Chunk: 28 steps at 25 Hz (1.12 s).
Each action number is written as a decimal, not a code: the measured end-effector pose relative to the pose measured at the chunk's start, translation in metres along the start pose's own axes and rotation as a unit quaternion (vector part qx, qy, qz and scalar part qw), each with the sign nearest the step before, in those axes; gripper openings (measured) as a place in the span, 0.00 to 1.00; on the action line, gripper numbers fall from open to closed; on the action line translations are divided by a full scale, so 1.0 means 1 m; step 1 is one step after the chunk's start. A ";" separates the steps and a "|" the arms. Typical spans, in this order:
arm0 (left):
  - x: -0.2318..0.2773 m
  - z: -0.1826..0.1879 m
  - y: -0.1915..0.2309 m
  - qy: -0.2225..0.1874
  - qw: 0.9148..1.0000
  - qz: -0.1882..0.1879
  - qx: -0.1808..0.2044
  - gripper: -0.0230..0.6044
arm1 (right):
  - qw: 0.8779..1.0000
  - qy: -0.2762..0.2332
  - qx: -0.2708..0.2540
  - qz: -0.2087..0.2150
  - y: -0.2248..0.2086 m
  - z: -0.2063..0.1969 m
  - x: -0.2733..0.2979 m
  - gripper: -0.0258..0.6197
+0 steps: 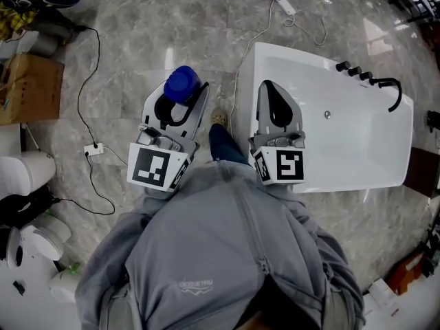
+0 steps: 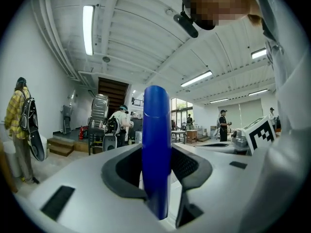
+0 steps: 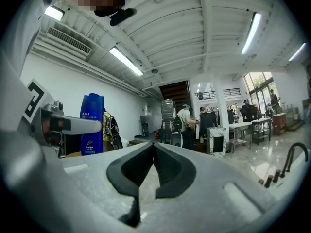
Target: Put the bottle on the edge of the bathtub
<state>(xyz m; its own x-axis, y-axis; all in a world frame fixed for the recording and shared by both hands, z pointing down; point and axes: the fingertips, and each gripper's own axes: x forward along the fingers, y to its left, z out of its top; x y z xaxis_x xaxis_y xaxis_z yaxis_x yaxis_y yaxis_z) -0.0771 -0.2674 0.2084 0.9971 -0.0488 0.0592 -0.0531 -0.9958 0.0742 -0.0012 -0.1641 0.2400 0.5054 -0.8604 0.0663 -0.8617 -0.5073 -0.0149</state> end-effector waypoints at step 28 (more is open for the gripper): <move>0.256 0.000 -0.031 0.019 0.973 -0.232 0.011 0.28 | 0.982 -0.008 0.012 -0.188 -0.196 -0.006 0.077 0.04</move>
<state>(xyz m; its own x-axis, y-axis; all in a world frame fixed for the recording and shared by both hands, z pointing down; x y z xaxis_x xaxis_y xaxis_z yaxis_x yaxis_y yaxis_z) 0.1801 -0.2486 0.2210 0.9109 0.4079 0.0622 0.4028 -0.9118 0.0797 0.2064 -0.1300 0.2541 0.7884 -0.6126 0.0562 -0.6128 -0.7901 -0.0150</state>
